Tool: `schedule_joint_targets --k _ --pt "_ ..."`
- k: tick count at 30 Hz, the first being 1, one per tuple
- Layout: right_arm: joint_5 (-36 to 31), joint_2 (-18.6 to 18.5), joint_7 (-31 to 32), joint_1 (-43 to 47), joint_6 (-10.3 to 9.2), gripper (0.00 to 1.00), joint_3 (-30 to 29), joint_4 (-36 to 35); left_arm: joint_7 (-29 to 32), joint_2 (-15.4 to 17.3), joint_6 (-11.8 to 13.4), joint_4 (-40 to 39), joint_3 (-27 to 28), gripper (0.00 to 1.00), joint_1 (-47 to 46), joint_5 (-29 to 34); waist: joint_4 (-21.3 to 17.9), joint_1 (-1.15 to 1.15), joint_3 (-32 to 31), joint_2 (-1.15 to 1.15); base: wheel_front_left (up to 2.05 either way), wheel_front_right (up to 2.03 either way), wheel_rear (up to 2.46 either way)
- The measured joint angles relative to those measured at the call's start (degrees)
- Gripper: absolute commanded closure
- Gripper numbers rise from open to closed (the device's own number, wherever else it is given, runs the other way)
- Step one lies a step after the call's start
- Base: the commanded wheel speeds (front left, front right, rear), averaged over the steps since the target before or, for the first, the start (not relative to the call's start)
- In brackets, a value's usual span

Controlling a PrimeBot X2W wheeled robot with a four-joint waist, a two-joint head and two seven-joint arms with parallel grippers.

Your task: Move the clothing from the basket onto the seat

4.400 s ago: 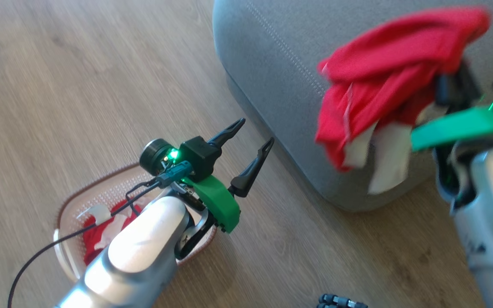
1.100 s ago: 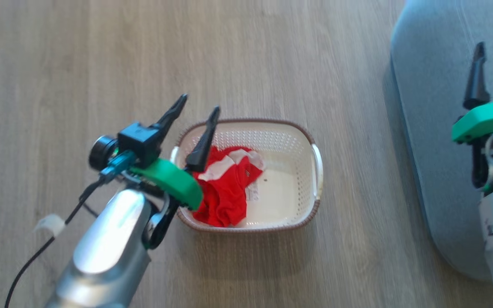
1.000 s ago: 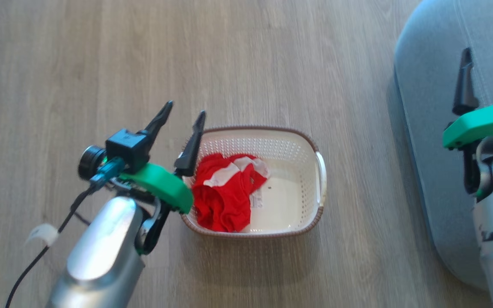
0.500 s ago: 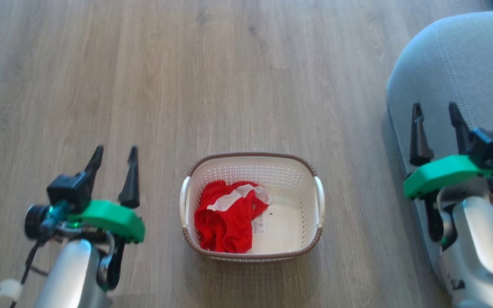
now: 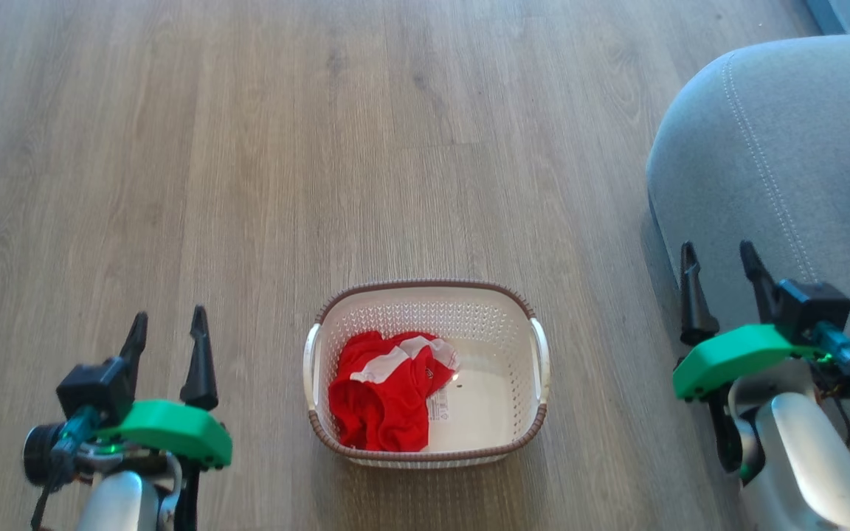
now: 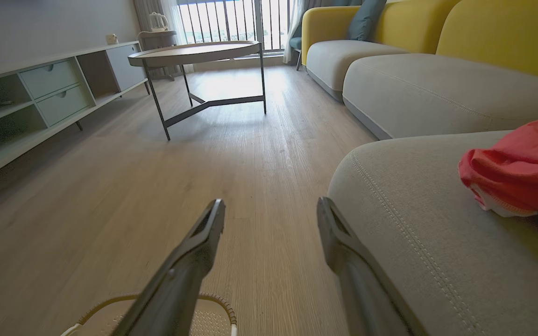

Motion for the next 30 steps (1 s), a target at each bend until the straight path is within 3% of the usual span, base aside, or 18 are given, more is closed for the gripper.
schedule_joint_targets --k 12,30 --pt "0.0 1.1 0.0 4.1 0.00 0.00 1.8 1.6 0.0 -1.7 0.0 -2.0 4.6 0.00 5.6 3.1 0.3 0.00 -2.1 0.00 0.00 0.00 0.00" --pt "2.0 1.4 0.0 4.5 0.00 0.00 4.5 2.6 0.0 -1.9 0.5 -5.4 4.6 0.00 7.1 4.0 0.6 0.00 -2.0 0.00 0.00 0.00 0.00"
